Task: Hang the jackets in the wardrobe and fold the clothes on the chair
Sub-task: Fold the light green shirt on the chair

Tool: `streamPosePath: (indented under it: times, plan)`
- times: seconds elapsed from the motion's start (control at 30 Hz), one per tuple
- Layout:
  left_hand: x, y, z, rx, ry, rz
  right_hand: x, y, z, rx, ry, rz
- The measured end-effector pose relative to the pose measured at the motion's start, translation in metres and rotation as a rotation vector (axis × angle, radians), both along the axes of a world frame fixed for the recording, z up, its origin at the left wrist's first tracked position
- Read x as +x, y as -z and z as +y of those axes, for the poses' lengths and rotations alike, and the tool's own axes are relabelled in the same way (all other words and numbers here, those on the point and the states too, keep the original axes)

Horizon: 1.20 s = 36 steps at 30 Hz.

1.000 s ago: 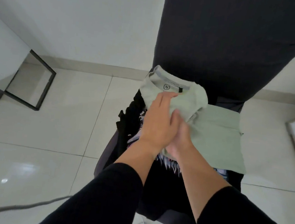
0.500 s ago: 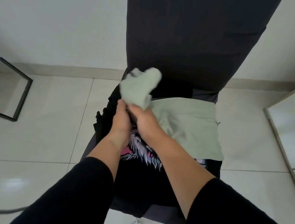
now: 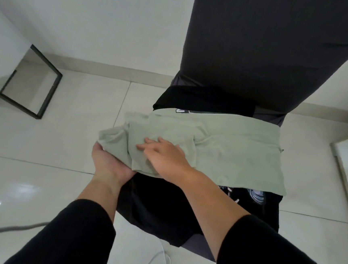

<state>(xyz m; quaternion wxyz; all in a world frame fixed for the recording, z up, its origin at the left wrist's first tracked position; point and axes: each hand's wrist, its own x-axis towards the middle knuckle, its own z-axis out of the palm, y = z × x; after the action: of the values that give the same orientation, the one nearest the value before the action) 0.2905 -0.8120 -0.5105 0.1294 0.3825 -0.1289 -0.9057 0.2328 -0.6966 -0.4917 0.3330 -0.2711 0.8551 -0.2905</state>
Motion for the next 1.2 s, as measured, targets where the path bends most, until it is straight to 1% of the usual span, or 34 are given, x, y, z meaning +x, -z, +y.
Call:
streamPosePath:
  times: [0.13,0.2,0.27,0.3,0.33,0.43,0.5,0.53,0.57,0.6,0.63,0.67,0.7,0.73,0.8,0.9,0.97,1.0,1.07,1.13,1.2]
  plan:
    - [0.003,0.000,-0.017,-0.011,0.097,-0.064,-0.005,-0.004,-0.007,-0.074,0.138,0.138]
    - [0.002,0.000,-0.029,-0.021,0.230,-0.119,-0.011,-0.001,-0.012,-0.051,0.106,0.217]
    - [0.000,-0.001,-0.042,-0.039,0.341,-0.178,-0.018,0.007,-0.017,0.010,0.049,0.336]
    - [-0.002,0.001,-0.048,-0.072,0.387,-0.230,-0.021,0.010,-0.019,0.040,0.033,0.382]
    - [-0.005,0.004,-0.054,-0.166,0.438,-0.327,-0.024,0.013,-0.021,0.063,0.024,0.404]
    - [-0.011,0.009,-0.060,-0.625,0.663,-0.687,-0.036,0.017,-0.027,0.097,0.020,0.420]
    - [-0.016,0.014,-0.063,-0.894,0.733,-0.779,-0.044,0.020,-0.033,0.104,0.055,0.458]
    - [-0.020,0.020,-0.066,-0.996,0.754,-0.809,-0.048,0.022,-0.037,0.101,0.088,0.490]
    - [-0.026,0.027,-0.070,-1.051,0.785,-0.819,-0.054,0.025,-0.043,0.098,0.122,0.526]
    - [-0.033,0.031,-0.073,-1.074,0.834,-0.808,-0.061,0.028,-0.048,0.102,0.146,0.557]
    - [-0.040,0.035,-0.075,-1.056,0.892,-0.776,-0.068,0.032,-0.053,0.116,0.158,0.581]
    - [-0.049,0.038,-0.076,-1.002,0.948,-0.727,-0.076,0.034,-0.056,0.138,0.165,0.598]
    - [-0.057,0.042,-0.076,-0.905,0.974,-0.670,-0.083,0.037,-0.059,0.163,0.162,0.611]
    - [-0.062,0.045,-0.077,-0.790,0.969,-0.617,-0.089,0.039,-0.063,0.193,0.148,0.617]
    - [-0.069,0.051,-0.078,-0.644,0.916,-0.562,-0.097,0.042,-0.069,0.257,0.128,0.621]
    - [-0.080,0.059,-0.082,-0.551,0.910,-0.525,-0.104,0.042,-0.073,0.323,0.105,0.577]
    - [-0.087,0.056,-0.085,-0.577,0.880,-0.545,-0.109,0.041,-0.074,0.326,0.099,0.528]
    - [-0.093,0.052,-0.086,-0.585,0.823,-0.553,-0.112,0.040,-0.074,0.323,0.109,0.509]
    - [-0.103,0.046,-0.091,-0.610,0.679,-0.507,-0.117,0.040,-0.075,0.331,0.125,0.480]
    - [-0.108,0.042,-0.097,-0.700,0.518,-0.456,-0.121,0.039,-0.080,0.342,0.141,0.415]
    - [-0.108,0.043,-0.104,-0.802,0.417,-0.406,-0.123,0.036,-0.086,0.285,0.198,0.330]
